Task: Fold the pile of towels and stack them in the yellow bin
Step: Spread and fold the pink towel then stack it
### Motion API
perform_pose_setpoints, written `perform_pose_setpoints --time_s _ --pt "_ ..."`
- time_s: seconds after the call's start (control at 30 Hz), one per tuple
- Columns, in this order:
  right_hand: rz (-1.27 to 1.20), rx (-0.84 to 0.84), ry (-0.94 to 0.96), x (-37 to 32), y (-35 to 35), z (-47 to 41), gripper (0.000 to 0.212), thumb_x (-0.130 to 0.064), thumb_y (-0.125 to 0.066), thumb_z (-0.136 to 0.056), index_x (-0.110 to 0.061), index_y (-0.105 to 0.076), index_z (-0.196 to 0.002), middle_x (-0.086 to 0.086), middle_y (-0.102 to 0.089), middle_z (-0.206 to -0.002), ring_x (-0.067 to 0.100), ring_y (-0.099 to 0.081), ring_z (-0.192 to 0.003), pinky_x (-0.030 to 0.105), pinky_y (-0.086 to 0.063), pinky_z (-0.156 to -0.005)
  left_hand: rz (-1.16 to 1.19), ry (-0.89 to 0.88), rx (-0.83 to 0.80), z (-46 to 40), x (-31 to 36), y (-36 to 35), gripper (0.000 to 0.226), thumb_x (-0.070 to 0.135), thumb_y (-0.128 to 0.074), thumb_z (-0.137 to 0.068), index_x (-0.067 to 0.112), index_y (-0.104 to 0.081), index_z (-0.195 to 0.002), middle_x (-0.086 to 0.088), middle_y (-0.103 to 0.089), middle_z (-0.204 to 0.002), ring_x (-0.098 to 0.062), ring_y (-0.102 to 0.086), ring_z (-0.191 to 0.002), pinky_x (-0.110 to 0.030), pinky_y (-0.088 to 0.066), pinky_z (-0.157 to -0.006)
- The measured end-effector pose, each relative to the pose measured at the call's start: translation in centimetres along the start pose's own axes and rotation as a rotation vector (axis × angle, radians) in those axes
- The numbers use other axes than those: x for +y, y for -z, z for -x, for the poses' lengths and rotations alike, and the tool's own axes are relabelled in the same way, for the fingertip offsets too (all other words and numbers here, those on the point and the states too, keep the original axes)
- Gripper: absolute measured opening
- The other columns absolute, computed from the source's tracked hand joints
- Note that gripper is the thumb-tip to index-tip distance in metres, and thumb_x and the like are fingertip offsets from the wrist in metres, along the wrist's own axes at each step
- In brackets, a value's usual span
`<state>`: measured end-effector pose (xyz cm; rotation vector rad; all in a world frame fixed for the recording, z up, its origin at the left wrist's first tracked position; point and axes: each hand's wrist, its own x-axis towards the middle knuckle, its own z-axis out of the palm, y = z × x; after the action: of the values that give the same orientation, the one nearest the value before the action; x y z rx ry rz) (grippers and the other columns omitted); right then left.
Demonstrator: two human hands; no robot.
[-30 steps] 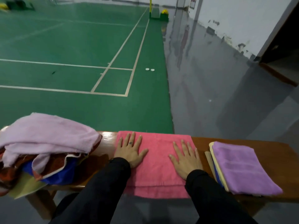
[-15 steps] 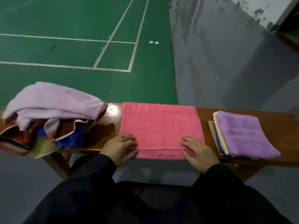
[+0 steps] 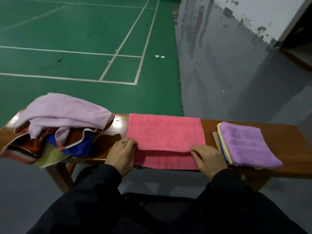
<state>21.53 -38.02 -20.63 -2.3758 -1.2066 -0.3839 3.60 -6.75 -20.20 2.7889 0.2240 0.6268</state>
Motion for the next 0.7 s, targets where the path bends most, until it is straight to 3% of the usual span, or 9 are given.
perform_pose_setpoints --time_s 0.13,0.3,0.47,0.6,0.7 --pt "0.036 0.017 0.086 -0.3 0.9 0.4 0.022 -0.028 -0.055 -0.096 -0.014 -0.072 -0.096 0.001 -0.071 -0.090 0.019 -0.065 -0.077 0.035 -0.055 -0.069 -0.021 -0.109 0.040 1.4 0.2 0.9 0.009 0.010 -0.052 -0.084 0.014 -0.056 -0.091 -0.004 -0.055 -0.089 -0.028 -0.051 -0.077 -0.040 -0.043 -0.073" --pt "0.117 -0.193 0.165 -0.4 0.4 2.0 0.017 -0.037 -0.056 -0.093 -0.024 -0.065 -0.089 -0.009 -0.062 -0.084 0.011 -0.056 -0.073 0.034 -0.052 -0.064 -0.141 -0.185 -0.119 3.4 0.0 -0.5 0.012 0.027 -0.060 -0.079 0.019 -0.057 -0.087 -0.001 -0.059 -0.091 -0.026 -0.057 -0.083 -0.042 -0.049 -0.085" --pt "0.040 -0.155 0.115 -1.3 0.2 1.9 0.018 -0.039 -0.066 -0.090 -0.023 -0.070 -0.097 -0.007 -0.065 -0.096 0.011 -0.059 -0.082 0.027 -0.051 -0.067 -0.168 -0.098 -0.083 3.2 0.3 -1.0 0.039 0.045 -0.056 -0.092 0.020 -0.066 -0.120 -0.003 -0.064 -0.123 -0.027 -0.060 -0.115 -0.046 -0.044 -0.102" --pt "0.038 -0.237 0.053 -1.5 -0.7 2.1 0.022 -0.043 -0.059 -0.092 -0.024 -0.069 -0.092 -0.009 -0.060 -0.092 0.010 -0.057 -0.081 0.026 -0.050 -0.066 -0.266 0.104 -0.376 2.7 0.6 -2.5 0.062 0.061 -0.030 -0.099 0.027 -0.048 -0.148 -0.003 -0.041 -0.159 -0.027 -0.036 -0.148 -0.053 -0.033 -0.117" --pt "-0.074 -0.190 -0.278 -2.2 -0.2 0.8 0.020 -0.039 -0.058 -0.097 -0.023 -0.069 -0.102 -0.008 -0.061 -0.097 0.010 -0.060 -0.086 0.029 -0.054 -0.075 -0.154 0.272 -0.372 1.6 -0.1 -3.4 0.060 0.067 -0.030 -0.097 0.026 -0.060 -0.130 -0.004 -0.052 -0.146 -0.031 -0.046 -0.138 -0.050 -0.041 -0.110"
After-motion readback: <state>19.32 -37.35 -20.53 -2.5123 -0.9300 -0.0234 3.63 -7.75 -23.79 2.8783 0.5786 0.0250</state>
